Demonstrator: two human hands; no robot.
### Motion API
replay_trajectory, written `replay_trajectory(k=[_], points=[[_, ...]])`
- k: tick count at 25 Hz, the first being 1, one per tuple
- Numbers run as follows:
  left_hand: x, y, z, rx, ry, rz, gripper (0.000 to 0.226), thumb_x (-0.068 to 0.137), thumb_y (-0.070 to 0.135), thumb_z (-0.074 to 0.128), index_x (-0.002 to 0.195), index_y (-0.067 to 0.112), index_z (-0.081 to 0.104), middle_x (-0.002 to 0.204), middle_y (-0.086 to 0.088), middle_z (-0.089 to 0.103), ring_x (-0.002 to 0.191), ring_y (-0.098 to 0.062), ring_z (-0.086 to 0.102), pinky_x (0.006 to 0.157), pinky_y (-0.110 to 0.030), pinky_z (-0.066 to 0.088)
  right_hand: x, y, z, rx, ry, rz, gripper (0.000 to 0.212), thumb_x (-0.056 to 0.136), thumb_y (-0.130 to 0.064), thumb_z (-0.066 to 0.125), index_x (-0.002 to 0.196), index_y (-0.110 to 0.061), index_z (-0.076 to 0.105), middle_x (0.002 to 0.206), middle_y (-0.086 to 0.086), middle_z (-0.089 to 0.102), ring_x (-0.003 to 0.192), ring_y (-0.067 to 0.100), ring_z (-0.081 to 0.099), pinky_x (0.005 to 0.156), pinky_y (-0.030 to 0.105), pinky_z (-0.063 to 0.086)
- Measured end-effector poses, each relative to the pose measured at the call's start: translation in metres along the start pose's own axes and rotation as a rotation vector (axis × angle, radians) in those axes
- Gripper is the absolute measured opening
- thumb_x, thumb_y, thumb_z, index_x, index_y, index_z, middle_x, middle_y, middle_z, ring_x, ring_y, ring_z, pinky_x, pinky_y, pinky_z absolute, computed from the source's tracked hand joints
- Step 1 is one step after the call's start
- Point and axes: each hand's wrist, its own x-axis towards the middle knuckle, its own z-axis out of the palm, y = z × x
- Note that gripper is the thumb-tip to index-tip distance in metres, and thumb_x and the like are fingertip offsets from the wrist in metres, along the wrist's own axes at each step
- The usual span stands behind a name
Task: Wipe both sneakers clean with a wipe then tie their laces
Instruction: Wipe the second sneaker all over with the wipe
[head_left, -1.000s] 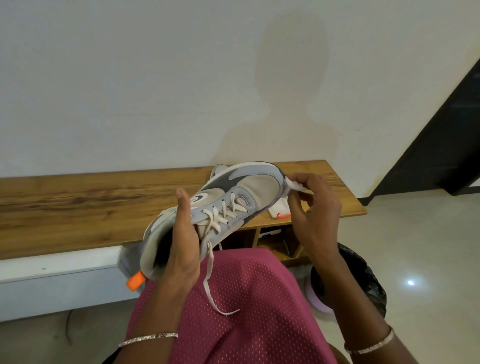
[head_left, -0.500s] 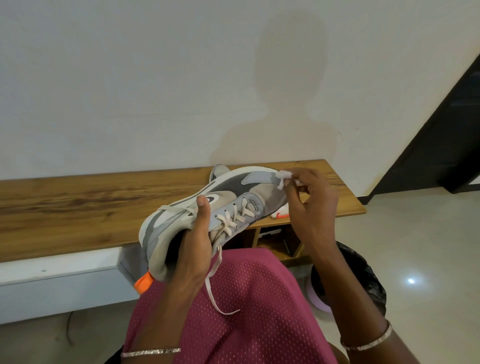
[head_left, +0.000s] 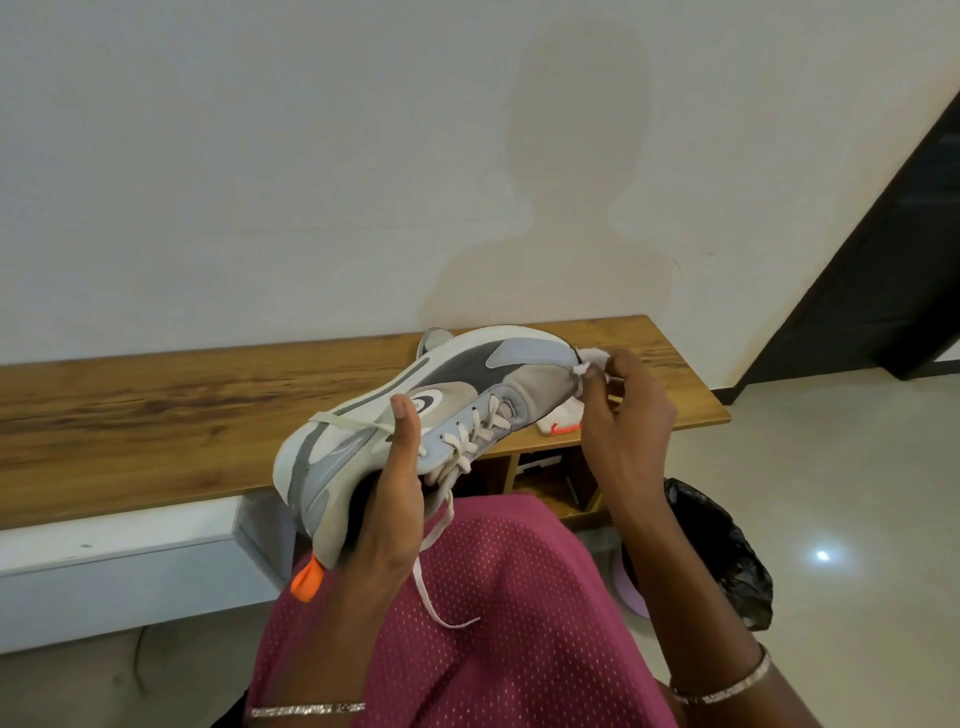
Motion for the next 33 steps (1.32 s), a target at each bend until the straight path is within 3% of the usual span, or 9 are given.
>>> replay_trajectory(k=[3, 6, 10, 14, 17, 21, 23, 26, 33], points=[[-0.005, 0.003, 0.005, 0.023, -0.035, -0.010, 0.073, 0.074, 0.091, 0.037, 0.109, 0.039, 0.075, 0.110, -0.001, 0.074, 0.104, -0.024, 0.067, 0.085, -0.029, 0.050, 0.007, -0.012, 0.003, -0.045, 0.019, -0.181, 0.019, 0.097, -0.007, 0.054, 0.108, -0.013, 0.069, 0.102, -0.002, 0.065, 0.090, 0.009, 0.058, 0.071, 0.026, 0.051], [-0.012, 0.008, 0.012, -0.031, -0.098, -0.054, 0.072, 0.074, 0.092, 0.027, 0.084, 0.043, 0.079, 0.104, -0.012, 0.055, 0.091, -0.022, 0.043, 0.071, -0.026, 0.036, -0.005, -0.020, 0.014, -0.113, -0.081, -0.319, 0.026, 0.095, -0.002, 0.055, 0.112, -0.010, 0.072, 0.114, 0.002, 0.066, 0.101, 0.015, 0.061, 0.081, 0.025, 0.053], [-0.009, 0.002, 0.008, -0.082, -0.065, -0.046, 0.087, 0.060, 0.098, 0.034, 0.100, 0.035, 0.079, 0.094, -0.015, 0.061, 0.079, -0.020, 0.049, 0.064, -0.030, 0.043, -0.013, -0.011, 0.012, -0.183, -0.122, -0.411, 0.026, 0.095, -0.003, 0.057, 0.116, -0.008, 0.070, 0.118, 0.004, 0.067, 0.105, 0.013, 0.060, 0.086, 0.018, 0.050], [-0.007, 0.001, 0.010, -0.056, -0.023, -0.026, 0.100, 0.065, 0.089, 0.035, 0.133, 0.021, 0.062, 0.121, -0.004, 0.073, 0.111, -0.018, 0.070, 0.087, -0.026, 0.058, -0.001, 0.004, -0.002, -0.217, -0.028, -0.265, 0.026, 0.095, -0.003, 0.056, 0.116, -0.009, 0.071, 0.111, 0.004, 0.069, 0.094, 0.011, 0.060, 0.075, 0.006, 0.039], [-0.014, 0.006, 0.018, -0.012, -0.080, -0.041, 0.078, 0.070, 0.089, 0.030, 0.105, 0.036, 0.076, 0.100, -0.003, 0.077, 0.092, -0.028, 0.064, 0.070, -0.024, 0.053, -0.008, -0.006, 0.002, -0.215, -0.003, -0.253, 0.029, 0.096, -0.012, 0.048, 0.114, -0.009, 0.070, 0.111, 0.005, 0.067, 0.095, 0.016, 0.061, 0.076, 0.008, 0.038], [-0.017, 0.002, 0.020, 0.034, -0.123, -0.010, 0.098, 0.055, 0.104, 0.037, 0.117, 0.037, 0.072, 0.115, -0.007, 0.072, 0.103, -0.028, 0.066, 0.085, -0.034, 0.054, -0.023, -0.024, 0.011, -0.213, -0.062, -0.378, 0.029, 0.093, -0.006, 0.049, 0.113, -0.007, 0.070, 0.115, 0.007, 0.067, 0.103, 0.019, 0.061, 0.083, 0.024, 0.052], [-0.019, 0.006, 0.021, 0.045, -0.174, -0.012, 0.089, 0.051, 0.107, 0.035, 0.096, 0.043, 0.078, 0.099, -0.016, 0.061, 0.087, -0.030, 0.051, 0.072, -0.038, 0.040, -0.028, -0.024, 0.013, -0.216, -0.117, -0.428, 0.033, 0.095, -0.011, 0.045, 0.115, -0.007, 0.071, 0.119, 0.008, 0.067, 0.110, 0.020, 0.061, 0.088, 0.027, 0.052], [-0.019, 0.008, 0.016, 0.022, -0.175, -0.018, 0.079, 0.043, 0.109, 0.033, 0.082, 0.055, 0.075, 0.086, 0.001, 0.048, 0.083, -0.008, 0.034, 0.069, -0.024, 0.026, -0.021, -0.009, 0.006, -0.267, -0.144, -0.443, 0.032, 0.093, -0.009, 0.050, 0.118, -0.006, 0.069, 0.119, 0.009, 0.067, 0.108, 0.021, 0.062, 0.088, 0.024, 0.051], [-0.017, 0.005, 0.019, 0.018, -0.172, -0.008, 0.074, 0.044, 0.108, 0.036, 0.083, 0.058, 0.074, 0.082, 0.005, 0.056, 0.078, -0.008, 0.044, 0.068, -0.023, 0.033, -0.019, 0.002, 0.000, -0.273, -0.023, -0.277, 0.025, 0.092, 0.000, 0.058, 0.113, -0.007, 0.069, 0.112, 0.008, 0.069, 0.096, 0.019, 0.064, 0.077, 0.021, 0.048]])
